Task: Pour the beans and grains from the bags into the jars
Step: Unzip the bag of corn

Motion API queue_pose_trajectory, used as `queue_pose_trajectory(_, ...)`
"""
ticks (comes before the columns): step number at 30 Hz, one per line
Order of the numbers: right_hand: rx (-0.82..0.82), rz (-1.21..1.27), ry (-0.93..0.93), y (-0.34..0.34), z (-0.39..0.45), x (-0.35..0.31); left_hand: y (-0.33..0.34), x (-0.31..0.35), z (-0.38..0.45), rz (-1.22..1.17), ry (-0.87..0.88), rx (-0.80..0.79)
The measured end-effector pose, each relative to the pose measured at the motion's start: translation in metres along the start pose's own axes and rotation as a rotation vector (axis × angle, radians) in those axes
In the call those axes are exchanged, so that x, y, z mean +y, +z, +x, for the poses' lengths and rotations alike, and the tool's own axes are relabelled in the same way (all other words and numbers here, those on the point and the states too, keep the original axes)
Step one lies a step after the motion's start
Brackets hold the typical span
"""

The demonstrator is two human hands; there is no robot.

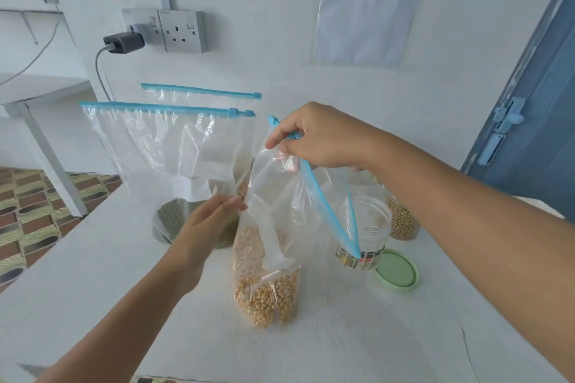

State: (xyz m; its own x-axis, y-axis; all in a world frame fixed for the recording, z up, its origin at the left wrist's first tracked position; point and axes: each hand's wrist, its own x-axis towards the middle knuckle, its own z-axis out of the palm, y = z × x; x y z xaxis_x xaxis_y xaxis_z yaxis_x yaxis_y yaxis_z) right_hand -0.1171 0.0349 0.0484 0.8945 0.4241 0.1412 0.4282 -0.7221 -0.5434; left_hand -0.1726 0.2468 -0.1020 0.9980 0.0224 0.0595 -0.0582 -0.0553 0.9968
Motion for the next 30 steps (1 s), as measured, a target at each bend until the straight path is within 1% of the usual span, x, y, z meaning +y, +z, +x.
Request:
queue_pose_trajectory(3, -0.001, 0.172, 0.036, 0.006, -0.003, -0.001, -0.017, -0.035, 0.012, -0.09, -0.242, -0.004)
queue_pose_trajectory(6, -0.004, 0.281, 0.066, 0.004, -0.009, -0.003, -0.015, -0.046, 0.017, -0.134, -0.435, -0.105)
queue_pose_trajectory(7, -0.008, 0.301, 0.076, 0.003, -0.012, -0.003, -0.013, -0.046, 0.019, -0.149, -0.474, -0.149)
queue_pose_trajectory(10, 0.007, 0.354, 0.12, 0.001, -0.019, 0.002, -0.009, -0.049, 0.03, -0.253, -0.57, -0.208)
queue_pose_trajectory(16, 0.118, 0.492, 0.181, -0.006, -0.034, 0.014, 0.017, -0.049, 0.035, -0.306, -0.647, -0.227)
queue_pose_trajectory(20, 0.159, 0.549, 0.212, -0.011, -0.048, 0.025, 0.029, -0.055, 0.03, -0.333, -0.619, -0.264)
queue_pose_trajectory(24, 0.23, 0.564, 0.227, -0.017, -0.068, 0.047, 0.018, -0.055, 0.024, -0.323, -0.546, -0.209)
queue_pose_trajectory(30, 0.272, 0.713, 0.243, -0.02, -0.096, 0.082, -0.009, -0.038, 0.016, -0.238, -0.328, -0.083)
